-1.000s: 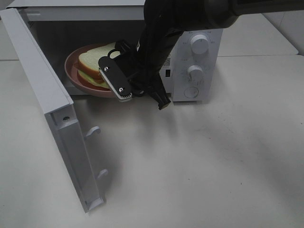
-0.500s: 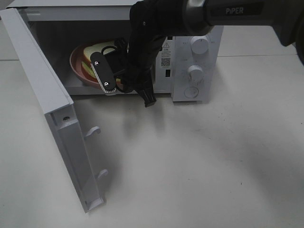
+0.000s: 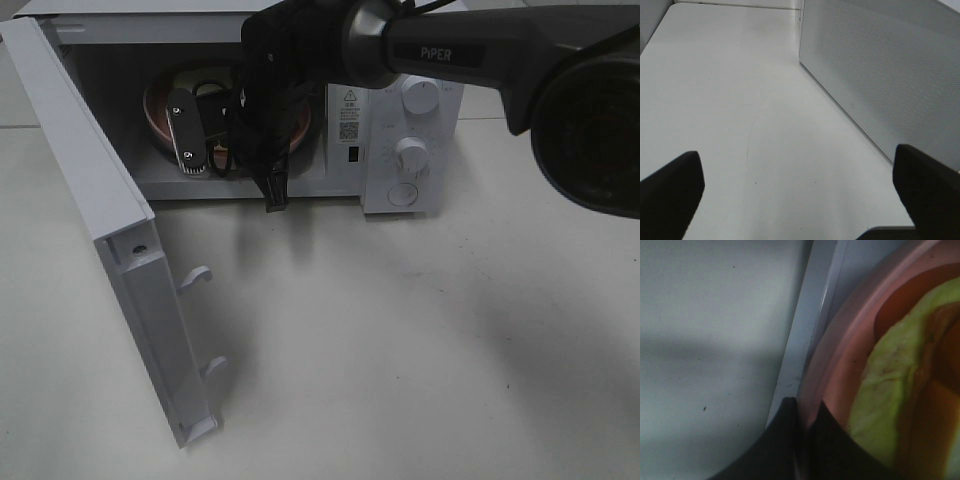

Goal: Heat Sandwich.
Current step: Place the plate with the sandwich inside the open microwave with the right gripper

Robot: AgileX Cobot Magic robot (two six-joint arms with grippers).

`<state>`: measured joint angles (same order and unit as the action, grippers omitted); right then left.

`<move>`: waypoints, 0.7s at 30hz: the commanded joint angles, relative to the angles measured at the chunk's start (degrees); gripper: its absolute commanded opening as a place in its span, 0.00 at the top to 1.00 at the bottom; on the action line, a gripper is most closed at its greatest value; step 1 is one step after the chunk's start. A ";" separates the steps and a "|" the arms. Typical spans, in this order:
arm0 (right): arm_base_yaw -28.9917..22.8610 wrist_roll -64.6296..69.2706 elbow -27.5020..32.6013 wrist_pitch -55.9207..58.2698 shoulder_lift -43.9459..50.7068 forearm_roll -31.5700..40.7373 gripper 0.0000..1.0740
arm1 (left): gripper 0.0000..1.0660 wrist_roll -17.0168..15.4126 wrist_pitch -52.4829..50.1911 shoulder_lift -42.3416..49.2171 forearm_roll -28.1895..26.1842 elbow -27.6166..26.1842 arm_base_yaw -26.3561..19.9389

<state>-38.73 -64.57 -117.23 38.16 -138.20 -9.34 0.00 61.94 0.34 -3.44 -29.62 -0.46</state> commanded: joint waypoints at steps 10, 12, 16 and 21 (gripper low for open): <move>-0.17 6.47 -3.15 -0.74 -3.15 -3.90 0.99 | 0.09 0.00 -0.74 0.97 -0.11 0.11 0.40; -0.17 9.17 -4.76 -0.17 -4.30 -4.58 0.99 | 0.09 0.00 -0.74 0.97 -0.11 0.11 0.40; -0.17 11.29 -7.39 0.00 -5.27 -4.98 0.99 | 0.09 0.00 -0.74 0.97 -0.11 0.11 0.40; -0.17 13.01 -7.62 -0.57 -5.27 -6.30 0.99 | 0.09 0.00 -0.74 0.97 -0.11 0.11 0.40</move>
<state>-38.79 -53.40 -124.10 38.96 -143.64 -14.32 0.00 61.94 0.34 -3.44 -29.62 -0.46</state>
